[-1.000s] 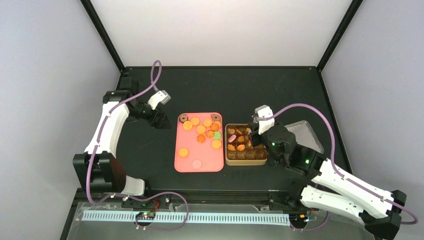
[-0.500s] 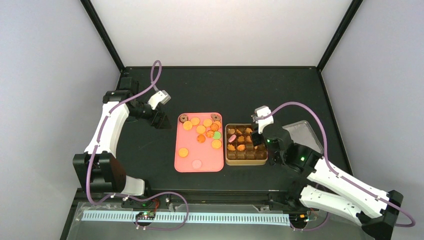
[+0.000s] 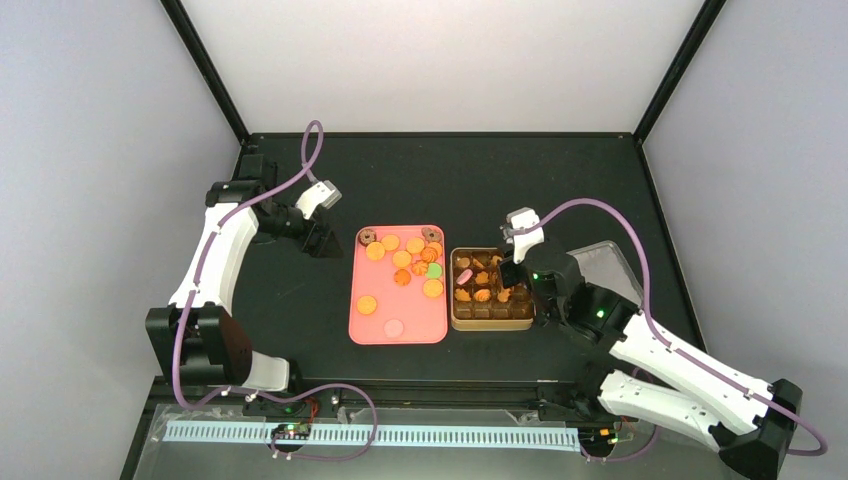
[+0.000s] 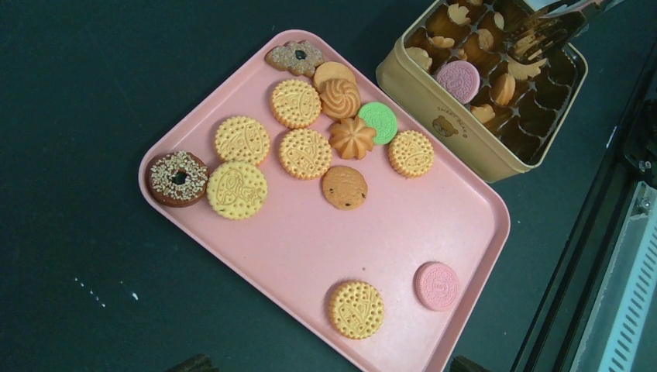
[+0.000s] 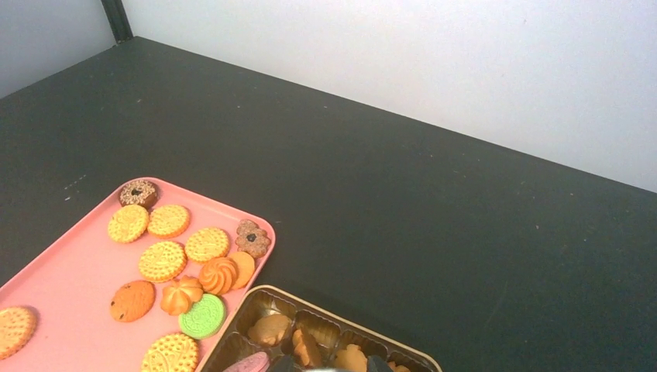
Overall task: Pack the cookies
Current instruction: Place the fake cookies in the empty pocket of the box.
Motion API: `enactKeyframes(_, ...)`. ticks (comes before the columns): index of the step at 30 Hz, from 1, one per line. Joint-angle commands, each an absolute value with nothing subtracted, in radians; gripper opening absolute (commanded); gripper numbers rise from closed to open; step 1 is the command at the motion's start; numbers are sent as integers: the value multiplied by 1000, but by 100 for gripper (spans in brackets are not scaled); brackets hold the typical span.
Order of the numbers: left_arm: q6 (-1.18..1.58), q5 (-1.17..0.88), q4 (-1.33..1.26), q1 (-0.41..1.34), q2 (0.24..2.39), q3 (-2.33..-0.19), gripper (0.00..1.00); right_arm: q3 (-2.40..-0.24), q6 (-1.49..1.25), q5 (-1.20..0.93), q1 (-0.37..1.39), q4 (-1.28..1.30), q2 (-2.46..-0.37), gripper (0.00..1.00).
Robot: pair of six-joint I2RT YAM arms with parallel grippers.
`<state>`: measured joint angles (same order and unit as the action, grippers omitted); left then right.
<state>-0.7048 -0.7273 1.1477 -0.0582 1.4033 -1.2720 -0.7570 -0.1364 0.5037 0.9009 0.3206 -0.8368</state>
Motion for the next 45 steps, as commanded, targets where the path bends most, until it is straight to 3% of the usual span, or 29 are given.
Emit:
enactKeyframes(1, -721, -752, 1153, -65, 1410, -1279, 81, -764, -140, 489, 892, 289, -831, 22)
enactKeyframes(9, -723, -757, 1152, -65, 1414, -1280, 81, -773, -145, 482, 892, 321, -786, 22)
enactKeyframes(13, -723, -760, 1152, -66, 1417, -1281, 80, -769, -154, 472, 893, 332, -791, 16)
enactKeyframes(20, -720, -758, 1145, -65, 1417, -1273, 80, -769, -149, 472, 893, 348, -793, 16)
enactKeyframes(28, -713, -767, 1136, -65, 1426, -1270, 80, -761, -150, 433, 892, 336, -834, 7)
enactKeyframes(35, -716, -759, 1127, -65, 1425, -1259, 80, -760, -144, 414, 892, 328, -879, 5)
enactKeyframes(37, -716, -758, 1123, -65, 1424, -1254, 80, -775, -135, 417, 892, 336, -878, 7)
enactKeyframes(41, -716, -757, 1122, -65, 1419, -1252, 80, -834, -112, 416, 891, 355, -859, 25)
enactKeyframes(45, -716, -758, 1127, -65, 1413, -1258, 80, -905, -88, 437, 891, 381, -843, 26)
